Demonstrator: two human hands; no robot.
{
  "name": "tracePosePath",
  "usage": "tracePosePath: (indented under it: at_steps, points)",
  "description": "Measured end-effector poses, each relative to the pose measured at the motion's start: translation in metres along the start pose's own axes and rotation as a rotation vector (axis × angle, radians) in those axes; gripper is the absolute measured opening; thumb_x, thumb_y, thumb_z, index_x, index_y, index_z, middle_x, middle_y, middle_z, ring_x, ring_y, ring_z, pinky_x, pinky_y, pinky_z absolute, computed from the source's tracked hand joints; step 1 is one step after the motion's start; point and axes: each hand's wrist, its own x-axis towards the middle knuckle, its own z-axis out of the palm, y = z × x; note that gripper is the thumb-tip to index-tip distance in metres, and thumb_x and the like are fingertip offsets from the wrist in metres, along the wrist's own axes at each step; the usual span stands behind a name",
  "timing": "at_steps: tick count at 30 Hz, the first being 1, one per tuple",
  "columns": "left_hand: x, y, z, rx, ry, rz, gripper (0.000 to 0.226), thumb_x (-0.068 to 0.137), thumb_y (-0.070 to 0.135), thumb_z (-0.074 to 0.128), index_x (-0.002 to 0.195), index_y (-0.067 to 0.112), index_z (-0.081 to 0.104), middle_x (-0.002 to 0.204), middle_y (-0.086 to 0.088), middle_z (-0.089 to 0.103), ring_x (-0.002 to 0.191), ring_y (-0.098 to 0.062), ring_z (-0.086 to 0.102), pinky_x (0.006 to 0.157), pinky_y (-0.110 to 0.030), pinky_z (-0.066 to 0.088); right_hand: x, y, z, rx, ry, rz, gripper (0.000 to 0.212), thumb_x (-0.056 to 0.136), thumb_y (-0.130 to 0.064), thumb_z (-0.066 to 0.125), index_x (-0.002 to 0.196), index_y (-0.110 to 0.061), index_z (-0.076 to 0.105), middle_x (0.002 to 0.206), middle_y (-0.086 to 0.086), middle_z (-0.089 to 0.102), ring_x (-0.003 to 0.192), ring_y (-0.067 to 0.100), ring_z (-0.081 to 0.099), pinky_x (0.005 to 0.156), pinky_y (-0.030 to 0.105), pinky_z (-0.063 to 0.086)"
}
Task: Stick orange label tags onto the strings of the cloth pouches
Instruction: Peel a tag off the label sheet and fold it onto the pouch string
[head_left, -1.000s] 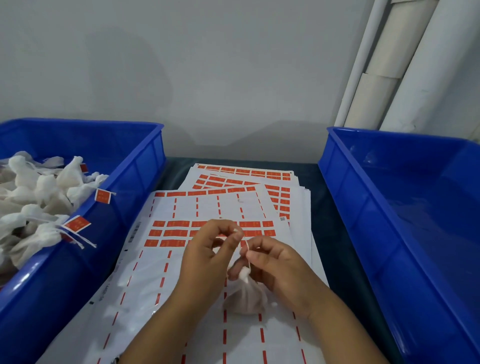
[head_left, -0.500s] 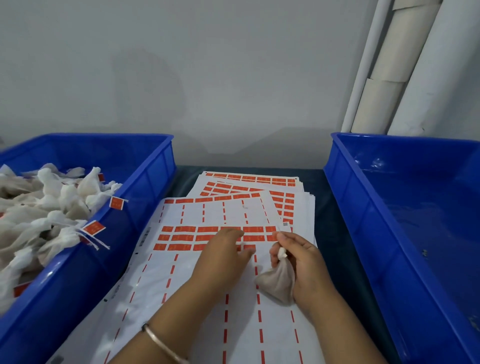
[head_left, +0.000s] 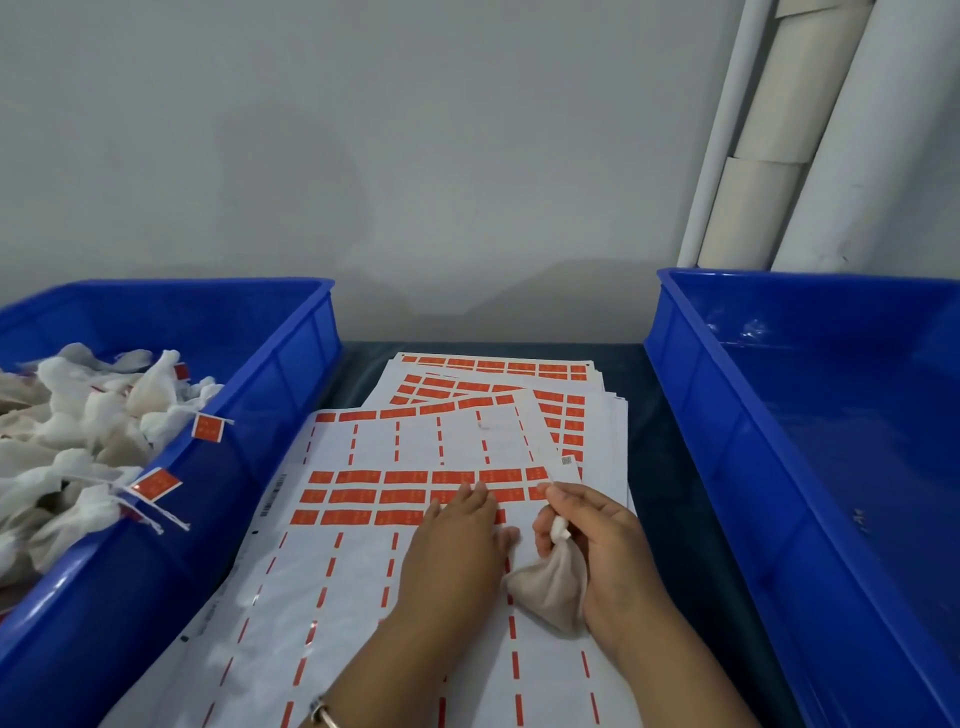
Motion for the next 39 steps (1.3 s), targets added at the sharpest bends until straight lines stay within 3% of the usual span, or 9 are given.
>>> tracePosePath:
  at_steps: [10,18,29,35,39]
  points:
    - [0.0019,-0.0002,-0.0036,-0.005,-0.011,0.008,0.049,0.096,0.043,0.038,0.142,0.026,0.035,0.150,0.008,0.029,0.139,-0.014,0.024,0.113,-0.032,0.015,-0.0009,0.0025,0.0017,-0.040,0.025,0.007,0.008,0.085,-0.013,0.067,0.085,-0.013,0.075,0.079,0.007,0.072,0.057,0.014,0.065,0.054,0.025,0.051]
    - [-0.0021,-0.0015,-0.0023,-0.106,0.093,-0.061,0.037,0.092,0.048,0.044,0.126,0.037,0.054,0.137,0.014,0.048,0.123,-0.012,0.048,0.103,-0.032,0.038,-0.0013,0.0014,0.0031,-0.041,0.013,-0.010,0.010,0.087,-0.011,0.064,0.083,-0.010,0.073,0.064,0.008,0.067,0.050,0.012,0.061,0.049,0.023,0.050]
    - [-0.0041,0.0004,-0.0018,-0.085,0.121,-0.056,0.035,0.093,0.047,0.042,0.120,0.036,0.060,0.131,0.013,0.055,0.113,-0.011,0.056,0.102,-0.032,0.042,-0.0039,0.0002,0.0044,-0.051,0.003,-0.005,0.015,0.086,-0.014,0.065,0.076,-0.015,0.076,0.070,0.008,0.069,0.052,0.013,0.063,0.051,0.023,0.050]
    - [-0.0044,0.0005,-0.0047,-0.101,0.123,-0.049,0.036,0.094,0.046,0.039,0.106,0.029,0.068,0.107,0.011,0.068,0.086,-0.011,0.062,0.091,-0.028,0.049,-0.0042,0.0003,0.0047,-0.027,0.003,0.009,0.011,0.084,-0.014,0.066,0.079,-0.016,0.076,0.081,0.008,0.073,0.056,0.014,0.066,0.052,0.023,0.051]
    - [-0.0043,0.0014,-0.0070,-0.091,0.125,-0.054,0.037,0.094,0.046,0.038,0.112,0.029,0.066,0.120,0.010,0.063,0.097,-0.012,0.062,0.096,-0.028,0.046,-0.0037,0.0002,0.0052,-0.027,0.002,0.008,0.013,0.085,-0.013,0.065,0.078,-0.016,0.076,0.079,0.008,0.072,0.055,0.014,0.065,0.052,0.023,0.051]
